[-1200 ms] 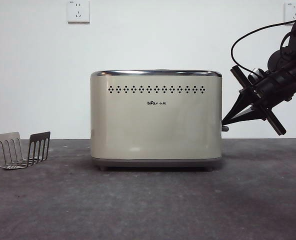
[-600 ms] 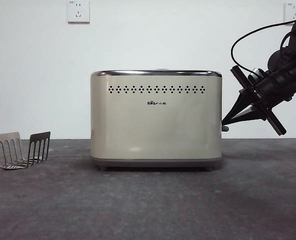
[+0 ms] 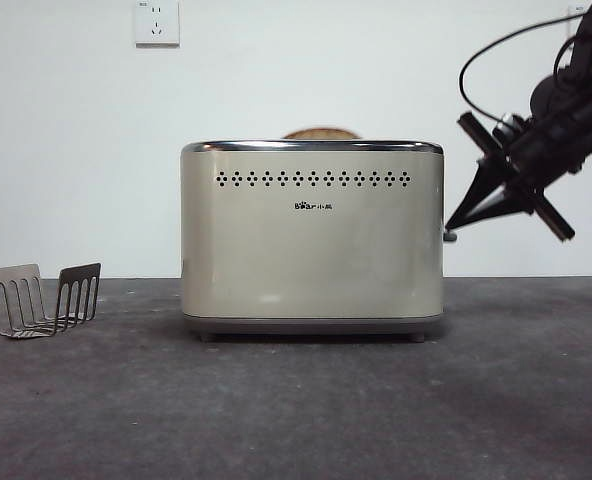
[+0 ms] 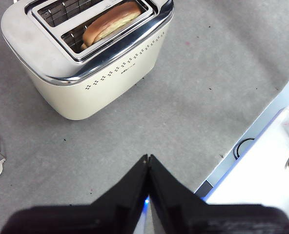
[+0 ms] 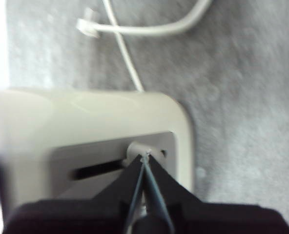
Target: Pick up a slice of bread from the rack,put the bread on the toaster,press the button
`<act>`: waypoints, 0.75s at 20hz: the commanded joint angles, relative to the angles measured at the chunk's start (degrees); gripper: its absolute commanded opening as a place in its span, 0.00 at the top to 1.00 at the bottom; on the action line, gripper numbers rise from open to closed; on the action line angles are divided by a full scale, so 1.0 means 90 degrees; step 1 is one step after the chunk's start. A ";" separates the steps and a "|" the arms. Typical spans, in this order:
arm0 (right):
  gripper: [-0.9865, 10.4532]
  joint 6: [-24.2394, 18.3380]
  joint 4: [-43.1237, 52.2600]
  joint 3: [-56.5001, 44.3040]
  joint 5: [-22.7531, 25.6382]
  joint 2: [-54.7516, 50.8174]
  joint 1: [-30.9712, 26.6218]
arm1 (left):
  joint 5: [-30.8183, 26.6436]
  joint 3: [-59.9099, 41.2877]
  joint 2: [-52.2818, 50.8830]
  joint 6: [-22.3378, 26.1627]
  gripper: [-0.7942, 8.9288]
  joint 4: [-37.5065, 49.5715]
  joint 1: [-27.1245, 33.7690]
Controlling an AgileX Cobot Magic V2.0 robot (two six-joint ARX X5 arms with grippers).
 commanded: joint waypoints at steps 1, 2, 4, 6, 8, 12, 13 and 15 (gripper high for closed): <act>0.92 -0.0219 -0.0194 0.0182 0.0034 -0.0134 0.0085 | -0.0007 -0.0029 -0.0012 -0.0053 0.93 0.0012 -0.0007; 0.92 -0.0231 -0.0274 0.0236 0.0036 -0.0197 0.0102 | -0.0007 -0.0029 -0.0012 -0.0029 0.93 0.0012 -0.0007; 0.92 -0.0248 -0.0406 0.0325 0.0143 -0.0396 0.0172 | -0.0007 -0.0029 -0.0012 -0.0007 0.93 0.0012 -0.0007; 0.92 -0.0323 -0.0627 0.0427 0.0372 -0.0695 0.0221 | -0.0007 -0.0029 -0.0012 -0.0007 0.93 0.0012 -0.0007; 0.92 -0.0444 -0.0891 0.0512 0.0600 -0.1081 0.0243 | -0.0007 -0.0029 -0.0012 -0.0007 0.93 0.0012 -0.0007; 0.92 -0.0629 -0.1622 0.0544 0.1571 -0.2254 0.0250 | -0.0005 -0.0029 -0.0012 -0.0015 0.93 0.0012 -0.0007; 0.92 -0.0687 -0.1812 0.0546 0.1858 -0.2616 0.0250 | 0.0000 -0.0027 -0.0012 -0.0027 0.93 0.0012 -0.0007; 0.92 -0.0789 -0.2178 0.0580 0.2276 -0.3337 0.0250 | 0.0000 -0.0024 -0.0012 -0.0066 0.93 0.0012 -0.0007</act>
